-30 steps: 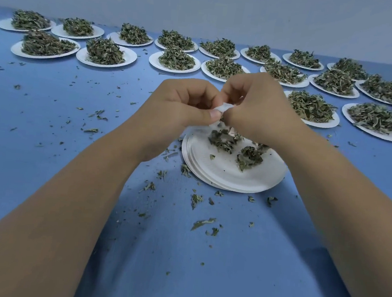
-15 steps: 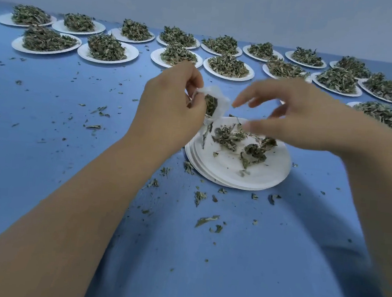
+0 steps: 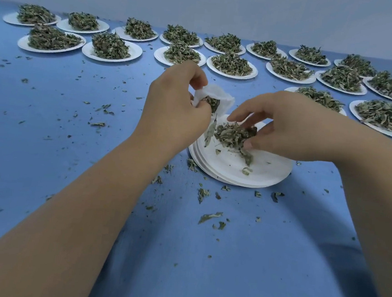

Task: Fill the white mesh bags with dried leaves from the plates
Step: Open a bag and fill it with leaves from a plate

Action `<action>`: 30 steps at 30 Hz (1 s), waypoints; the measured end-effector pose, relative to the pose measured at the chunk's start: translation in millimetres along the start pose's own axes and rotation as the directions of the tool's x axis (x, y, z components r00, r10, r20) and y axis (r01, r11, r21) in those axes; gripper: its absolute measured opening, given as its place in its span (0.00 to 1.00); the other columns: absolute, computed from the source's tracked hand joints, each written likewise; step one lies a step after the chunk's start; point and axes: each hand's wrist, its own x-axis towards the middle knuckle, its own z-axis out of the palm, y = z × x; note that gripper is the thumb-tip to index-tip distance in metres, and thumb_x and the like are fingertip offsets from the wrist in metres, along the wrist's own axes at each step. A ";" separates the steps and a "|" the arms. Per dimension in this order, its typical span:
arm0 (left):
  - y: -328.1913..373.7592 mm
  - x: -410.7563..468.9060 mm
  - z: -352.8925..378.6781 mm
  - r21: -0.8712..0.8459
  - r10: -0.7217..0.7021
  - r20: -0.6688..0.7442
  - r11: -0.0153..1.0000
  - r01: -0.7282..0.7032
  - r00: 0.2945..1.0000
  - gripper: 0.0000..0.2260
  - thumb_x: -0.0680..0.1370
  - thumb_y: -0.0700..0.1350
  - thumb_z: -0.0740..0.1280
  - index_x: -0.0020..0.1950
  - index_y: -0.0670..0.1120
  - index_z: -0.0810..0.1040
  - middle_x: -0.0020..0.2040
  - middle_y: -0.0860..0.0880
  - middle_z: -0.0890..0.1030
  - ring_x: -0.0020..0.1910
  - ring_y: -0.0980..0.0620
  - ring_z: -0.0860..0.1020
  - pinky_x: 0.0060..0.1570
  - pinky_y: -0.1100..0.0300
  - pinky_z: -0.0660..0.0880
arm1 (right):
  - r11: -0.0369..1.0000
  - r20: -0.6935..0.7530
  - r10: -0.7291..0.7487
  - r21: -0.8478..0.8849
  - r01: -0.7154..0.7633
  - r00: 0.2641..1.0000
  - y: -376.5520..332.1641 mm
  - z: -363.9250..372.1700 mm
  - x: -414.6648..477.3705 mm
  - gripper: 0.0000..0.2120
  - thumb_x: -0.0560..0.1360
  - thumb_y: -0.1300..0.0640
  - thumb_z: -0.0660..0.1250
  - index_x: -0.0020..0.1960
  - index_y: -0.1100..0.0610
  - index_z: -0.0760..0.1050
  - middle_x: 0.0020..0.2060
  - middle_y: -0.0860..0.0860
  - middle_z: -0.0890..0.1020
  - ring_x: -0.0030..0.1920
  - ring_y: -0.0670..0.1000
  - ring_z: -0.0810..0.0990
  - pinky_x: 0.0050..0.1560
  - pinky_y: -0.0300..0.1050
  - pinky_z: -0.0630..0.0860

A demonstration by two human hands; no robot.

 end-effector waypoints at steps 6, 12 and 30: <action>2.8 -0.1 -5.9 -0.067 -0.051 -0.004 0.996 0.051 0.999 0.07 0.75 0.41 0.66 0.50 0.51 0.78 0.37 0.58 0.76 0.29 0.61 0.74 0.27 0.72 0.68 | 0.993 0.129 0.043 -0.112 -0.028 0.991 -5.2 4.5 4.1 0.25 0.73 0.43 0.75 0.64 0.27 0.71 0.59 0.34 0.76 0.56 0.33 0.76 0.56 0.44 0.76; 3.0 -1.9 -7.6 0.003 -0.022 -0.026 1.000 0.022 0.999 0.06 0.77 0.44 0.66 0.45 0.51 0.82 0.30 0.59 0.69 0.27 0.63 0.72 0.31 0.76 0.64 | 0.998 -0.014 -0.001 -0.063 0.001 1.000 -6.1 12.6 12.1 0.10 0.73 0.54 0.76 0.50 0.40 0.84 0.43 0.36 0.82 0.42 0.27 0.77 0.37 0.23 0.72; 8.2 -2.6 -8.7 -0.054 0.038 0.052 0.998 -0.035 0.998 0.17 0.80 0.45 0.66 0.31 0.56 0.78 0.44 0.54 0.80 0.43 0.58 0.76 0.39 0.71 0.64 | 0.991 -0.587 0.095 0.129 -0.024 0.804 -48.0 30.8 33.5 0.04 0.72 0.58 0.71 0.43 0.51 0.85 0.36 0.47 0.85 0.40 0.46 0.83 0.46 0.46 0.80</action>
